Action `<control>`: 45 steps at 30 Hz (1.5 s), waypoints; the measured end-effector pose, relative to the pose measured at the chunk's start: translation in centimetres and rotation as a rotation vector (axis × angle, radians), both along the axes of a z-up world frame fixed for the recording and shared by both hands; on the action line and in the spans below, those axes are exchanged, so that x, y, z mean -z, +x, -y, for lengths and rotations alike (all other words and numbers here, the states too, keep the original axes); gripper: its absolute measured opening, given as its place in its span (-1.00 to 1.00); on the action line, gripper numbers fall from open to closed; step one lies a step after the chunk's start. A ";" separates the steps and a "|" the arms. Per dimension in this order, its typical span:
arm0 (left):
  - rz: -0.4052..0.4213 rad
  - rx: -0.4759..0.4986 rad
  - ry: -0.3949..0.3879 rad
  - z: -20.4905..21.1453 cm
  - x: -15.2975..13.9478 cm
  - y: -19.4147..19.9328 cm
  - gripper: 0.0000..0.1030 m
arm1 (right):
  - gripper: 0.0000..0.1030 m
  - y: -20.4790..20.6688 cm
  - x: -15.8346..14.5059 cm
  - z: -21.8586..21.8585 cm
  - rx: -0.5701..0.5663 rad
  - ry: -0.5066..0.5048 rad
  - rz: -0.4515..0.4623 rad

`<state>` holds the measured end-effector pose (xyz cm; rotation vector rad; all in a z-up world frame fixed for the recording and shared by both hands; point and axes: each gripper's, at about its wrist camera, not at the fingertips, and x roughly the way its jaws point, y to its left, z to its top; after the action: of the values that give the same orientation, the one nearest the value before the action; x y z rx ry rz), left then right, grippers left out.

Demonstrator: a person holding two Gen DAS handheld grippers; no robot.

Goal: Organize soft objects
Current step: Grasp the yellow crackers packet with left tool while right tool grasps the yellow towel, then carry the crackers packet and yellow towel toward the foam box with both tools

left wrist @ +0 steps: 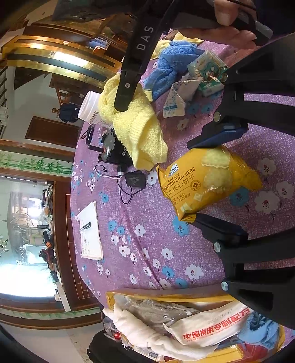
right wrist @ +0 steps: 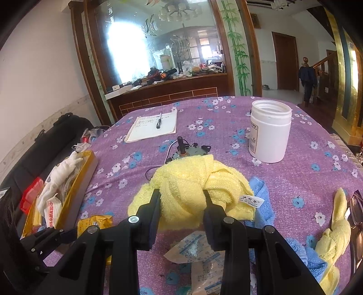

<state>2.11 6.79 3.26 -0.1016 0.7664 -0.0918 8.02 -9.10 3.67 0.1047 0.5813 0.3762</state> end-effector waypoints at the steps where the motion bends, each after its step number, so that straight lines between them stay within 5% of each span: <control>1: 0.000 0.000 -0.002 0.0 0.0 0.0 0.10 | -0.29 0.0 0.0 0.1 -0.001 0.001 0.001; 45: 0.032 0.026 0.008 0.3 -0.4 -0.2 0.10 | -0.29 -0.4 -0.4 0.3 -0.037 0.025 0.026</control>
<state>1.91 6.46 3.63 -0.0820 0.7365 -0.1145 7.65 -9.36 4.11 0.1129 0.5535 0.4198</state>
